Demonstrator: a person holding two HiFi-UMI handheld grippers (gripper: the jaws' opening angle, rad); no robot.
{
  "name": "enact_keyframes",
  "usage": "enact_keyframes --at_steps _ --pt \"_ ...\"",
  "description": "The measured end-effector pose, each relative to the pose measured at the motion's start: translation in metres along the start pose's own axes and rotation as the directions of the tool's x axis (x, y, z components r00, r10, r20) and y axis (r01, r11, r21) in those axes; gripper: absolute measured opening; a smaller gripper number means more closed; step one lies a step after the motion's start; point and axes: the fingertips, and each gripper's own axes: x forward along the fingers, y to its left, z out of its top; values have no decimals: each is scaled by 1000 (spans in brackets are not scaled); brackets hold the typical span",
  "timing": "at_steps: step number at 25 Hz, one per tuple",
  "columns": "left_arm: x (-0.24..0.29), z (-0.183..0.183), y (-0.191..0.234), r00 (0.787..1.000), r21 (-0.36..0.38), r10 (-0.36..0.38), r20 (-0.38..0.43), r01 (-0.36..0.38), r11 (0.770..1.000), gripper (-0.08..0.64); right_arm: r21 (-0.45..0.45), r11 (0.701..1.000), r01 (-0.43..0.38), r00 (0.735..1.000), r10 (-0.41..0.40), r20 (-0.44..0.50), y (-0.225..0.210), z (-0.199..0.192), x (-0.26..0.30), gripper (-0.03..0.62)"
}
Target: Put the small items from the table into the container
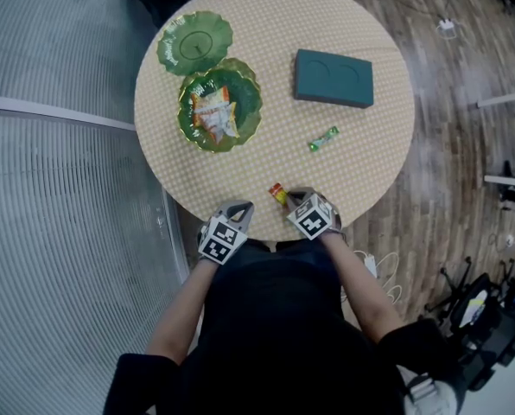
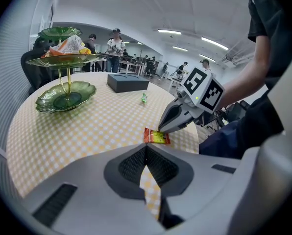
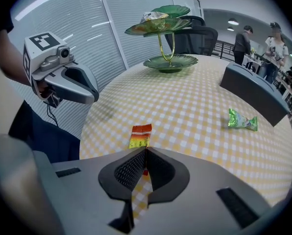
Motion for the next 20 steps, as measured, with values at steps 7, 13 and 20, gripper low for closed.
enact_keyframes --at_steps 7,13,20 --pt "0 2 2 1000 20 -11 17 11 1000 2 24 998 51 997 -52 53 -7 11 -18 28" --pt "-5 3 5 999 44 -10 38 9 999 2 -1 994 110 989 -109 98 -9 28 -38 28" --pt "-17 0 14 998 53 11 65 -15 998 2 -33 982 186 967 -177 181 -9 58 -65 28"
